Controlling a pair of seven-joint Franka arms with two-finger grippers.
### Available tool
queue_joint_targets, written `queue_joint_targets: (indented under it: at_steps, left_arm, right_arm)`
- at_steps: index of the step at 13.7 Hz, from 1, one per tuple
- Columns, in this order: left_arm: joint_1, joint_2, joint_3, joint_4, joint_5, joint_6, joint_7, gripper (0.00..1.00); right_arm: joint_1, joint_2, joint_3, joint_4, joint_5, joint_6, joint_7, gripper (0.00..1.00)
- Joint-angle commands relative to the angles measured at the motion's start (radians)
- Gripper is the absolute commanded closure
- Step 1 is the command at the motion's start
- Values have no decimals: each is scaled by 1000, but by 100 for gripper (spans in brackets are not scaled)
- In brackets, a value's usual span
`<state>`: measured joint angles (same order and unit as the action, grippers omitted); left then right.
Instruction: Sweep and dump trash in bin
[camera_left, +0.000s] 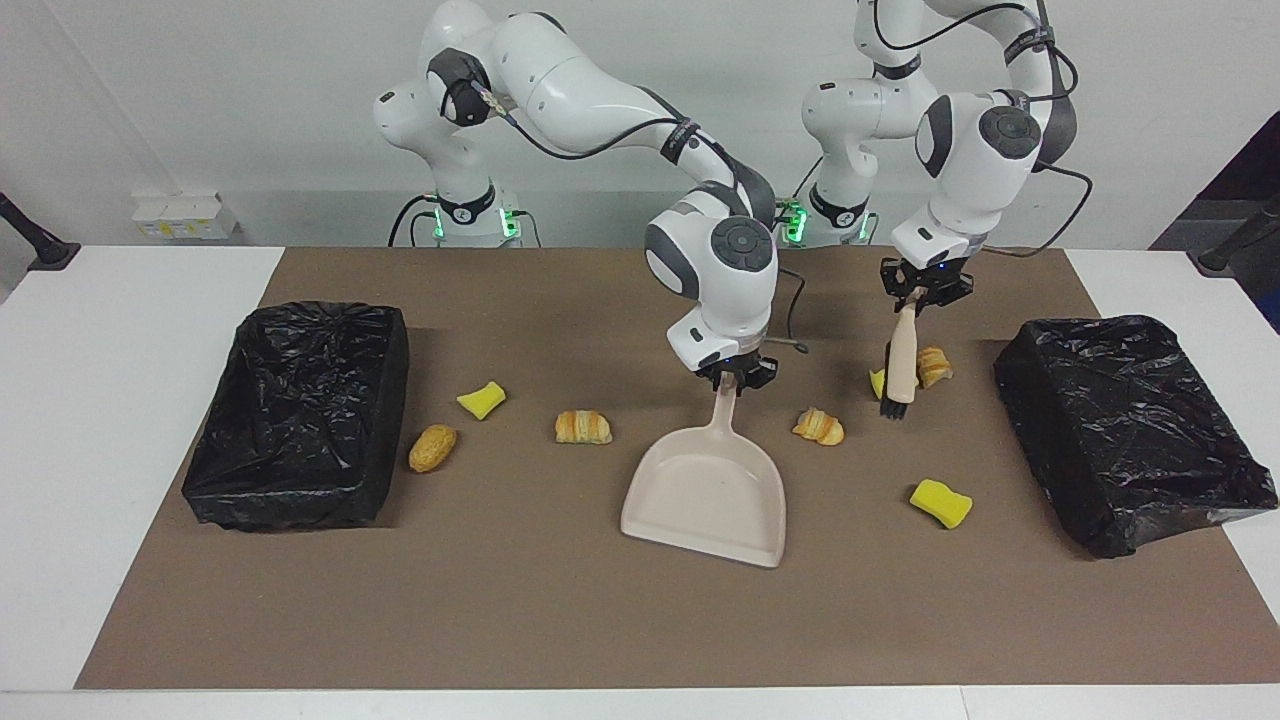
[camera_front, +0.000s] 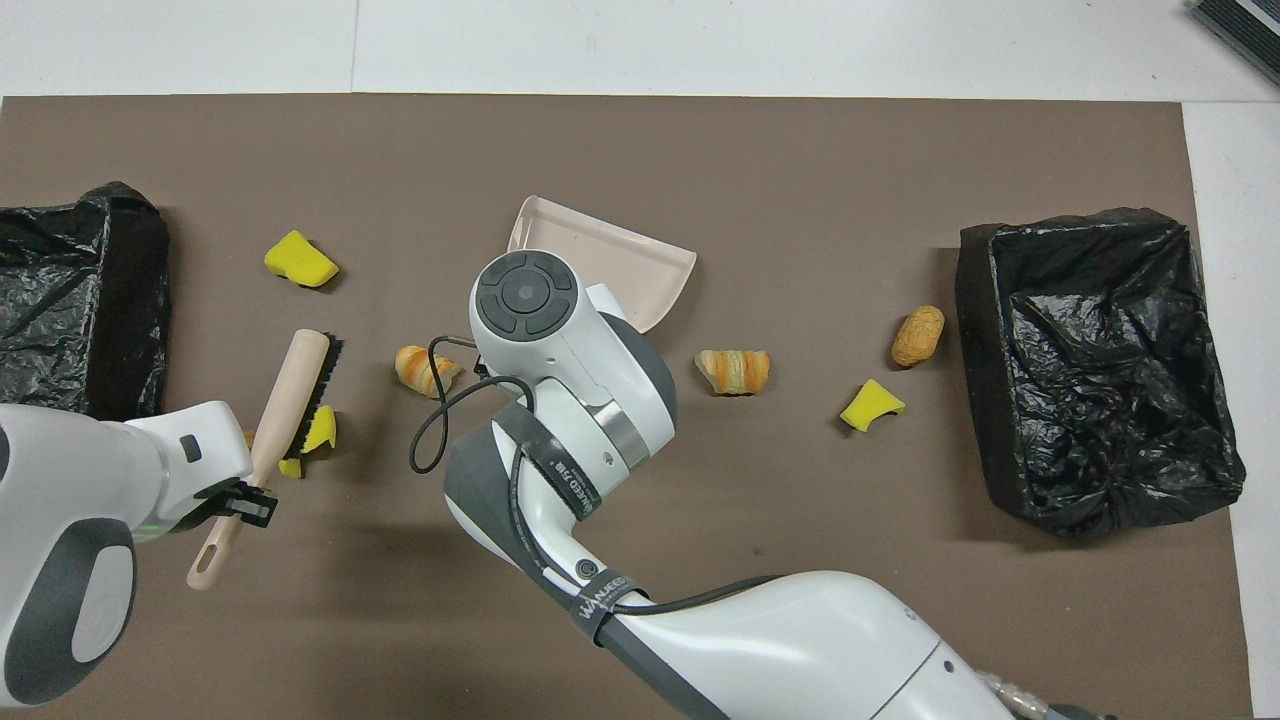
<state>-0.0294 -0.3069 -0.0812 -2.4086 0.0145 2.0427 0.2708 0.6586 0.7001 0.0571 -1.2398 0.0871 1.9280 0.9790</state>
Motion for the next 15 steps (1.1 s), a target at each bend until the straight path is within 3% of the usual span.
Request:
queue_joint_targets:
  at_steps: [1, 6, 10, 15]
  left_arm:
    - [35, 31, -9, 49, 15, -15, 13, 100]
    - [68, 129, -8, 182, 21, -35, 10, 100]
    - [108, 207, -8, 287, 50, -35, 18, 100]
    - [108, 255, -8, 295, 62, -12, 18, 100]
  right_arm:
    - [-10, 9, 17, 20, -53, -1, -39, 100]
    - [-63, -85, 17, 17, -63, -104, -440, 100]
    - [-180, -131, 32, -4, 12, -159, -1052, 100]
    - [-221, -145, 30, -18, -19, -208, -1326, 100]
